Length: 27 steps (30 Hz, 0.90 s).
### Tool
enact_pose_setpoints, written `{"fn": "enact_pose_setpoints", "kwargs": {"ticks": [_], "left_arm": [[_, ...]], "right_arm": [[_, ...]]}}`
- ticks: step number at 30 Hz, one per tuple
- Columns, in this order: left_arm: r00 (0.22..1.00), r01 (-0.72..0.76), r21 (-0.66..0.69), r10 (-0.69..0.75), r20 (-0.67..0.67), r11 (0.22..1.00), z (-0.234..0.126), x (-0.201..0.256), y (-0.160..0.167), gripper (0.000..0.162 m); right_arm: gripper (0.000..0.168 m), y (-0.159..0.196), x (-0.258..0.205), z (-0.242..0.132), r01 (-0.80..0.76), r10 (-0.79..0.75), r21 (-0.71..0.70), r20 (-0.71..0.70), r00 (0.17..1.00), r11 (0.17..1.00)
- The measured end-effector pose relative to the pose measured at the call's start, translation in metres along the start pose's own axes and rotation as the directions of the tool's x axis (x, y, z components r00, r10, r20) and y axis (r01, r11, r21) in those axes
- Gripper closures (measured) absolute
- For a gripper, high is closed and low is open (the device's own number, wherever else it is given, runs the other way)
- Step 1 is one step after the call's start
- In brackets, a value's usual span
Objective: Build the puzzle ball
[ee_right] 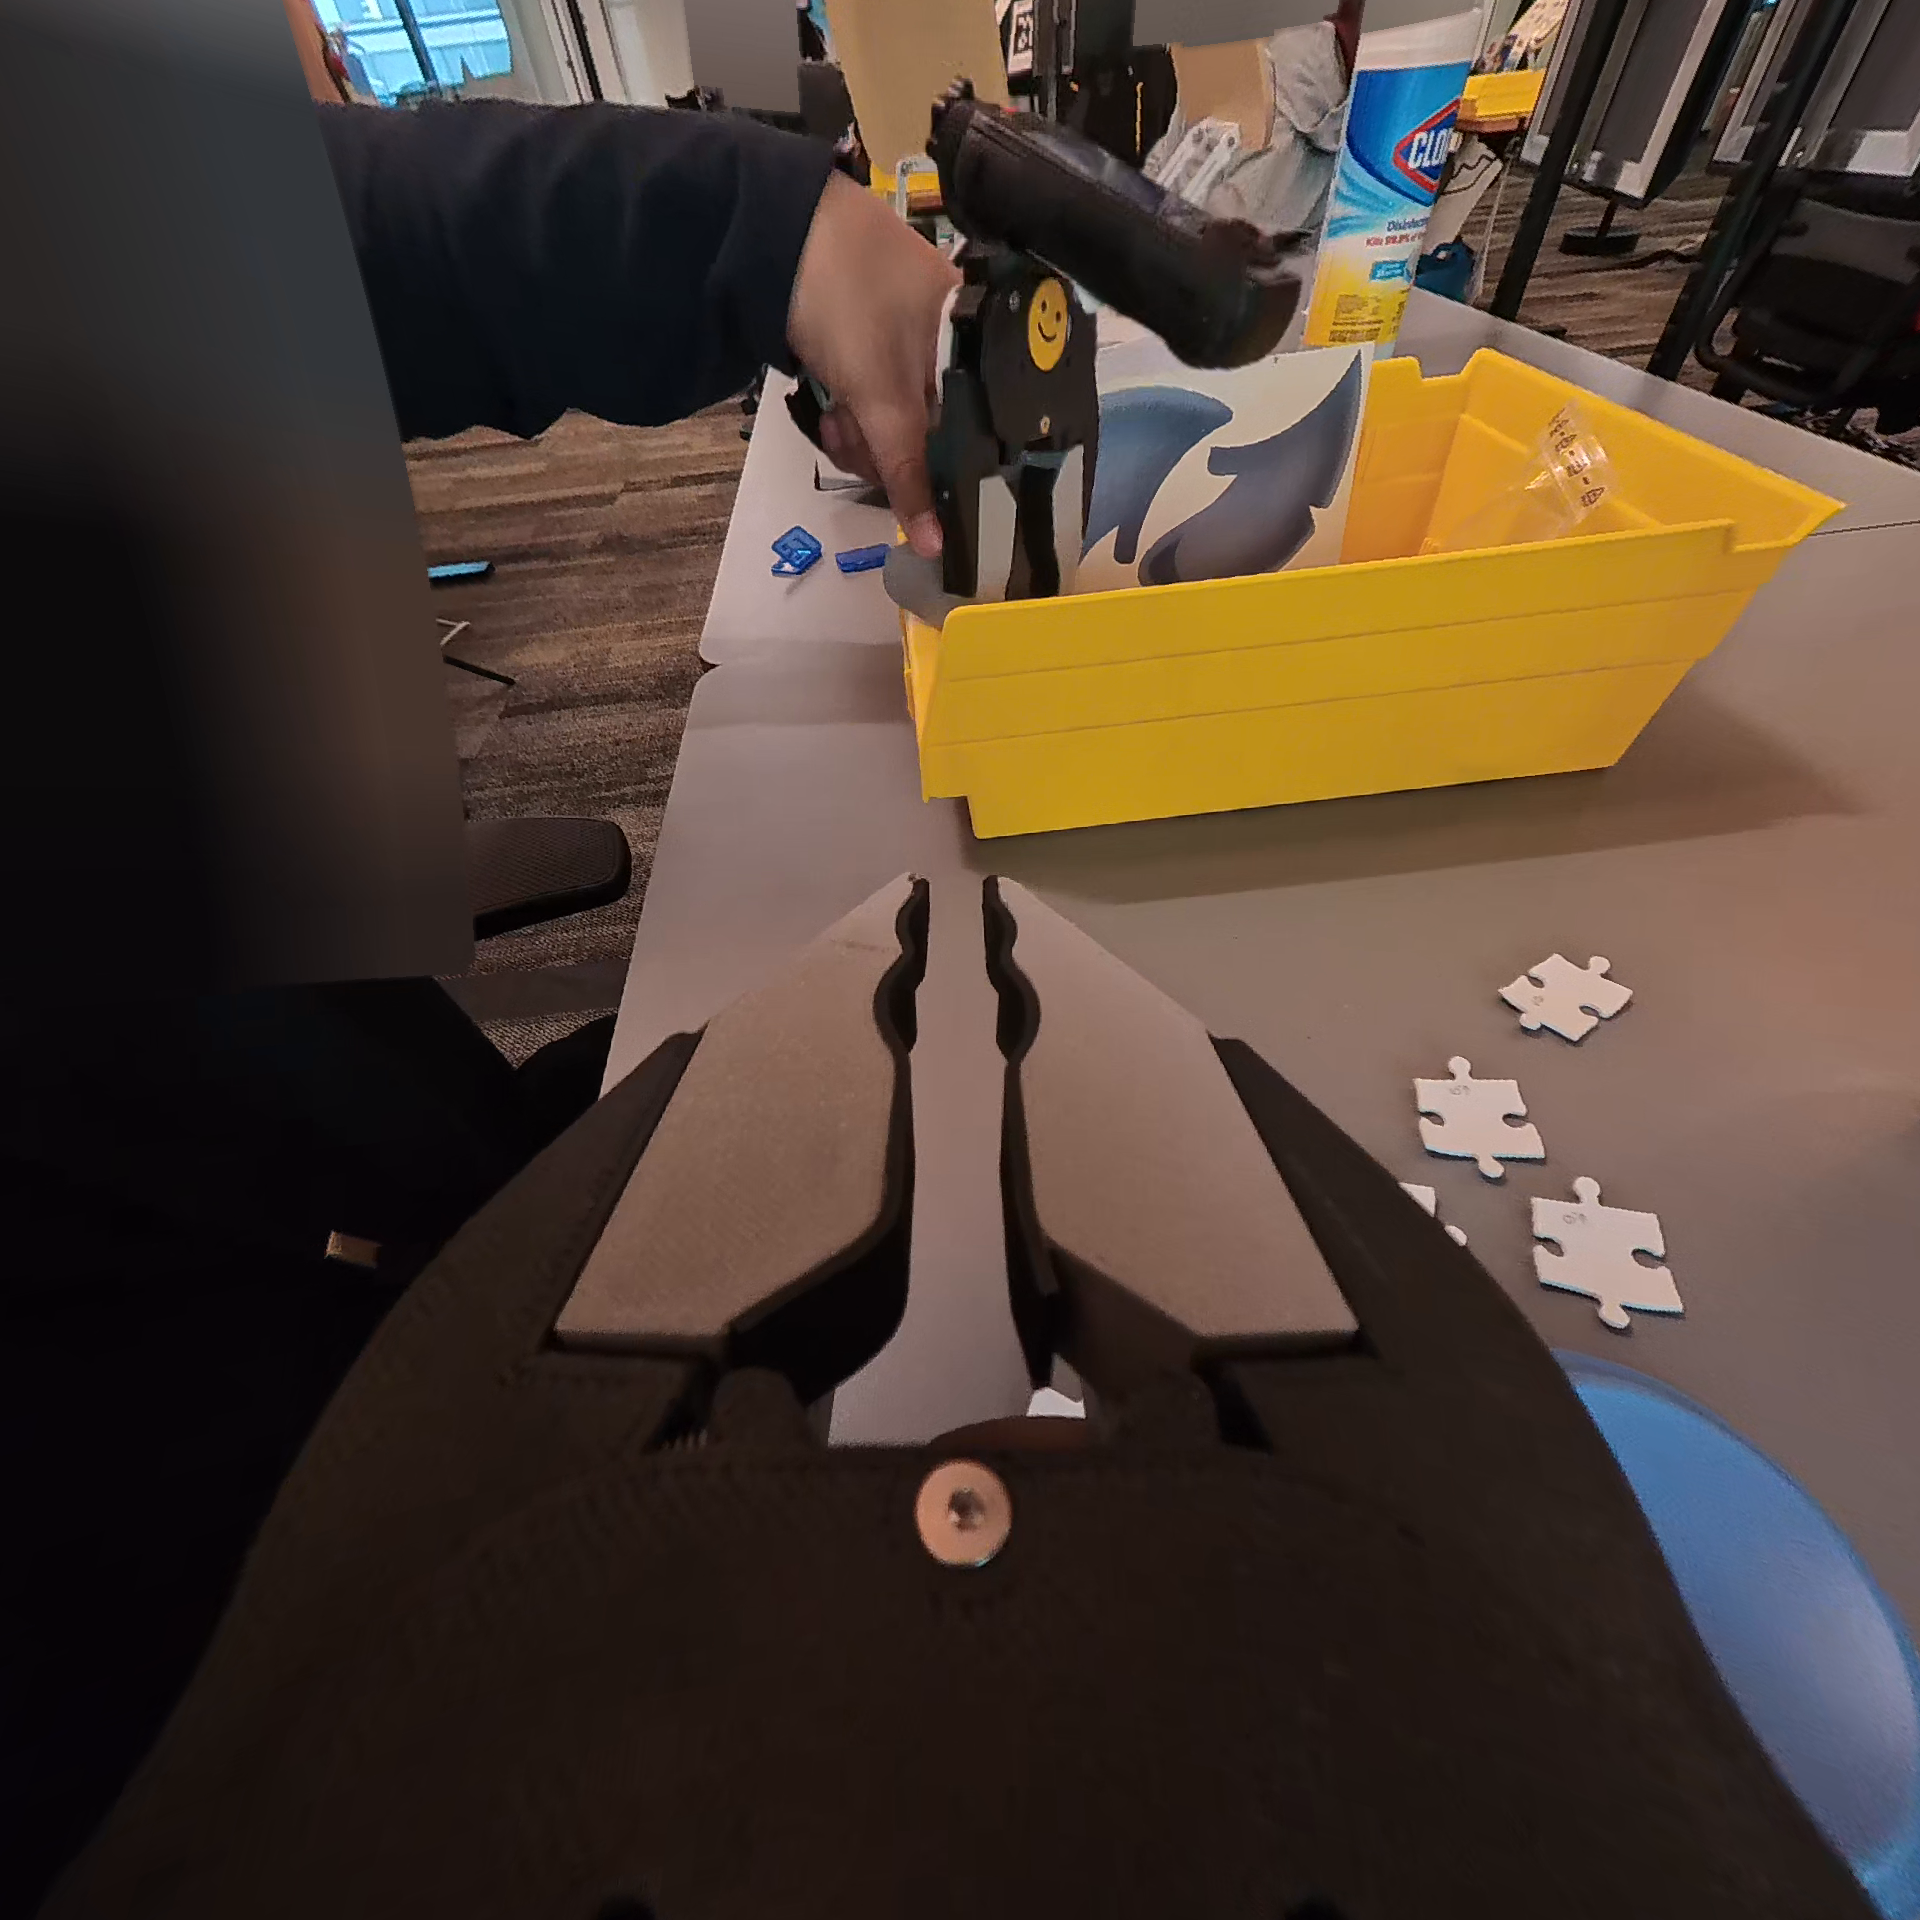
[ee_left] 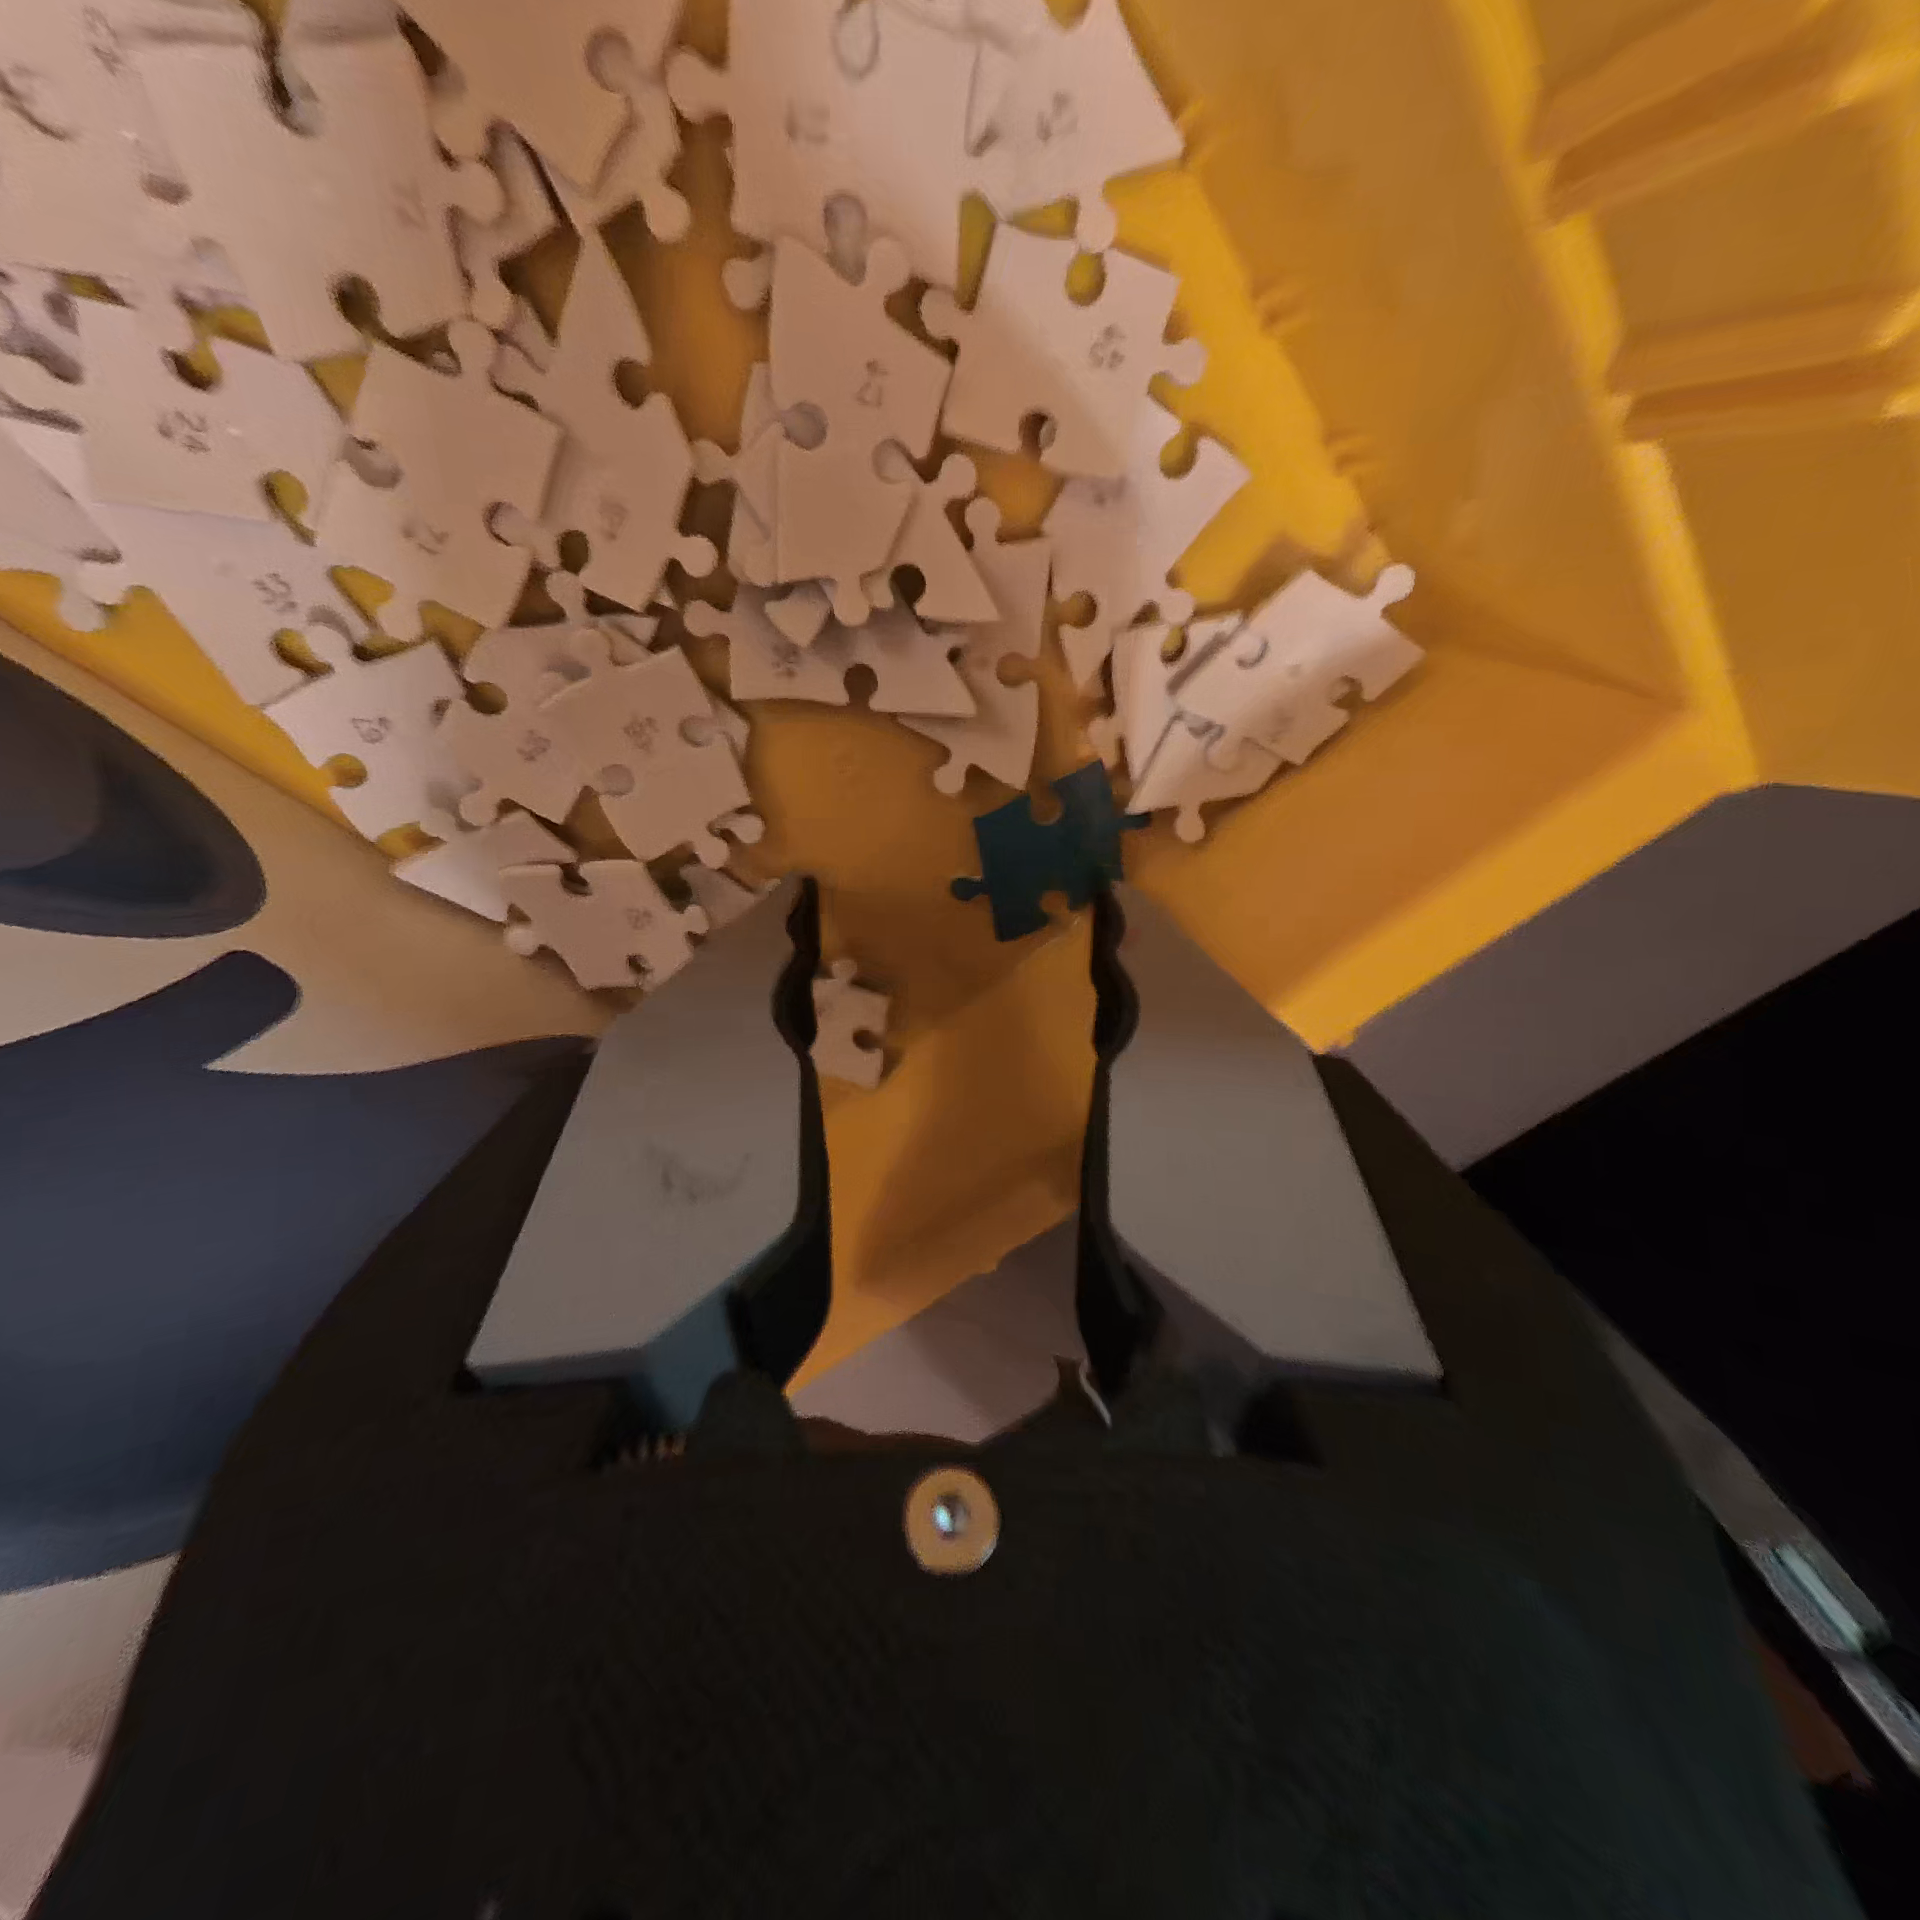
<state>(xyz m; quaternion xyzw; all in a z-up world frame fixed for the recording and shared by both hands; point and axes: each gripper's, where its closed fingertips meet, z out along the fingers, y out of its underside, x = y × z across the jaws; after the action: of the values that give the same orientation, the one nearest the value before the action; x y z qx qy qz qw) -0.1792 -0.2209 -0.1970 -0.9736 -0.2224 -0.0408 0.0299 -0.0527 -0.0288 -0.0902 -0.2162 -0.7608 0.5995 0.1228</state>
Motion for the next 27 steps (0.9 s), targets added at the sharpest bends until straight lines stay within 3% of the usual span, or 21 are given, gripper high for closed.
{"fn": "enact_pose_setpoints", "kwargs": {"ticks": [8, 10, 12, 13, 16, 19, 21, 27], "left_arm": [[0.996, -0.019, 0.061, 0.024, -0.089, 0.998, 0.002, 0.029, -0.018, 0.128], [1.0, -0.027, 0.017, 0.027, 0.016, 0.999, 0.001, 0.011, -0.012, 0.127], [0.974, -0.054, -0.065, 0.067, 0.217, 0.996, 0.0, -0.025, 0.002, 0.15], [0.978, -0.055, -0.068, 0.068, 0.198, 0.996, 0.002, -0.026, 0.005, 0.162], [0.992, -0.001, -0.032, 0.005, 0.124, 0.999, 0.001, -0.026, 0.004, 0.162], [0.994, 0.01, -0.003, -0.01, 0.107, 1.0, -0.001, -0.027, 0.002, 0.128], [1.0, 0.009, 0.005, -0.009, 0.003, 1.0, -0.001, -0.01, 0.003, 0.109], [0.998, -0.054, -0.017, 0.053, -0.036, 0.998, 0.001, 0.008, -0.001, 0.125]], "right_arm": [[0.162, 0.002, 0.0, 0.001, 0.005, -0.005, -0.011, -0.001, 1.0, 1.0], [0.162, 0.001, 0.0, 0.0, 0.004, -0.004, -0.008, -0.002, 1.0, 1.0], [0.162, 0.001, 0.0, -0.001, 0.005, -0.005, -0.007, -0.001, 1.0, 1.0], [0.162, 0.001, -0.001, -0.001, 0.007, -0.007, -0.006, 0.0, 1.0, 1.0], [0.161, 0.002, -0.001, -0.001, 0.012, -0.012, -0.01, -0.001, 1.0, 1.0], [0.162, 0.002, -0.001, -0.001, 0.012, -0.012, -0.012, -0.003, 1.0, 1.0], [0.162, 0.002, 0.0, -0.001, 0.009, -0.009, -0.01, -0.005, 1.0, 1.0], [0.162, 0.003, -0.001, 0.0, 0.01, -0.01, -0.015, -0.001, 1.0, 1.0]]}}
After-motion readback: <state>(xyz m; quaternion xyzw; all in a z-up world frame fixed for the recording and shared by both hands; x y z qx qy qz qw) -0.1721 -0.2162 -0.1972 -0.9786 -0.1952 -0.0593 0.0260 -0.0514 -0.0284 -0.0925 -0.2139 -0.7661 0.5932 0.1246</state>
